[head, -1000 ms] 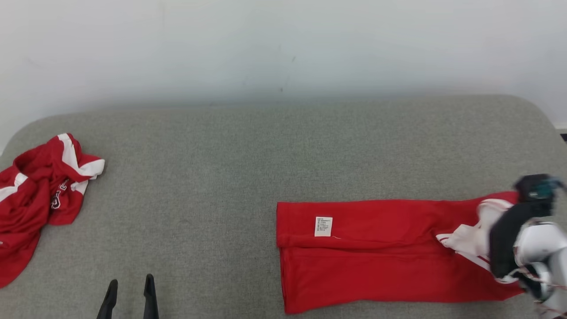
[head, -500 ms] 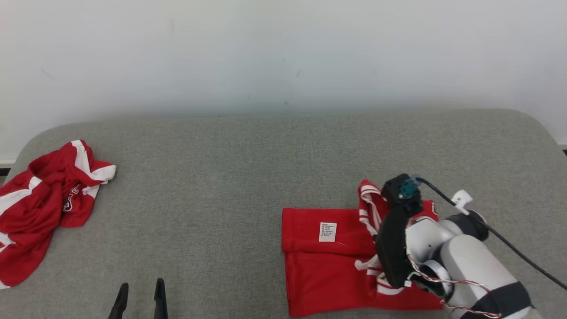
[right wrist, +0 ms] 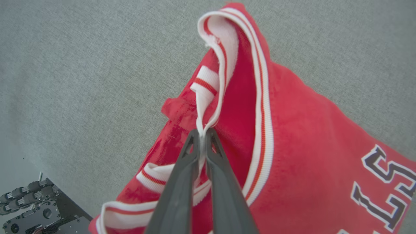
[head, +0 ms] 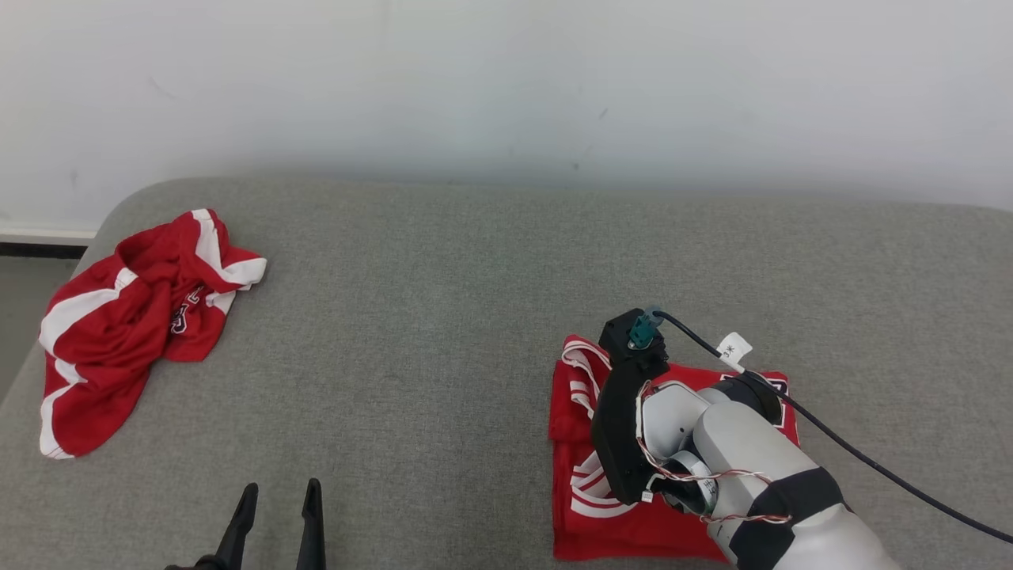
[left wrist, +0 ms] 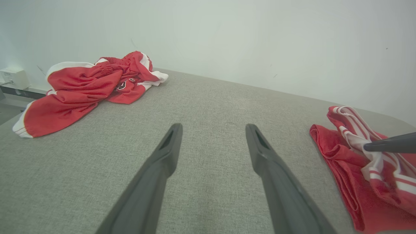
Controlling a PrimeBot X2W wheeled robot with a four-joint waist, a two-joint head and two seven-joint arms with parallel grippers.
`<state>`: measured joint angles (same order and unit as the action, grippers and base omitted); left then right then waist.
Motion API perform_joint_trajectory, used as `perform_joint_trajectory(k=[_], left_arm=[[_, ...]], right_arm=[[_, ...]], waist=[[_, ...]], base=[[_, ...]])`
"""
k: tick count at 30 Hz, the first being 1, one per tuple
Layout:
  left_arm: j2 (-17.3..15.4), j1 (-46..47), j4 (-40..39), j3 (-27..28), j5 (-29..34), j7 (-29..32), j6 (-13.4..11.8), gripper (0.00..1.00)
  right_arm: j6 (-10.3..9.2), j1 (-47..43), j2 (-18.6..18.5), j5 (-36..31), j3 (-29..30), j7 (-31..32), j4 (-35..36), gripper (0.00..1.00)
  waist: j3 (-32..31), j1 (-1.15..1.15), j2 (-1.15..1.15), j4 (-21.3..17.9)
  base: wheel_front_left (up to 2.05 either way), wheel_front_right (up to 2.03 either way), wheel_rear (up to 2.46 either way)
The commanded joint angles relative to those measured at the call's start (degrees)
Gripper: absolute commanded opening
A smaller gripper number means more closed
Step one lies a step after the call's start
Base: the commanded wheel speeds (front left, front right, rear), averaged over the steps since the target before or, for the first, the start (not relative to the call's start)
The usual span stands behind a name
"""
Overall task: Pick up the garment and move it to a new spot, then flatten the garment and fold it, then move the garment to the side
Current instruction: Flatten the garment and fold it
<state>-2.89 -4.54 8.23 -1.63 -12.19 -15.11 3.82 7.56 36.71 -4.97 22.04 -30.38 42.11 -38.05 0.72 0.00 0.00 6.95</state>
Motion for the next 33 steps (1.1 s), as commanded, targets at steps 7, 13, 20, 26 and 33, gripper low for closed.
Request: perform_joint_trajectory(k=[7,13,20,26,33], left_arm=[[0.0,1.8,0.9,-0.4,-0.3,0.0,-0.1,1.0],[0.0,1.7,1.3,0.6,0.0,0.0,-0.1,1.0],[0.0,1.1,1.9,2.5,1.2,0.0,-0.2,1.0],[0.0,2.6,1.6,4.5,1.5,0.0,-0.7,1.0],[0.0,4.6,2.2,5.9,1.7,0.0,-1.0,1.0]], right_arm=[[-0.16,2.7,1.7,2.0,-1.9,-3.2,-5.5,0.29],[-0.15,3.6,2.1,10.6,0.7,-11.6,-3.8,1.0],[-0.15,1.0,1.2,11.1,5.2,-25.3,-1.8,1.0],[-0.15,-3.3,-2.2,2.8,9.1,-37.3,1.2,1.0],[-0.15,-10.1,-6.7,-3.7,11.1,-45.9,6.1,1.0]], waist=[[1.7,0.0,0.0,1.9],[0.9,0.0,0.0,0.4],[-1.5,0.0,0.0,-3.4],[-2.5,0.0,0.0,-7.1],[-3.3,0.0,0.0,-10.1]], base=[[0.0,0.0,0.0],[0.0,0.0,0.0],[0.0,0.0,0.0],[0.0,0.0,0.0],[0.0,0.0,0.0]])
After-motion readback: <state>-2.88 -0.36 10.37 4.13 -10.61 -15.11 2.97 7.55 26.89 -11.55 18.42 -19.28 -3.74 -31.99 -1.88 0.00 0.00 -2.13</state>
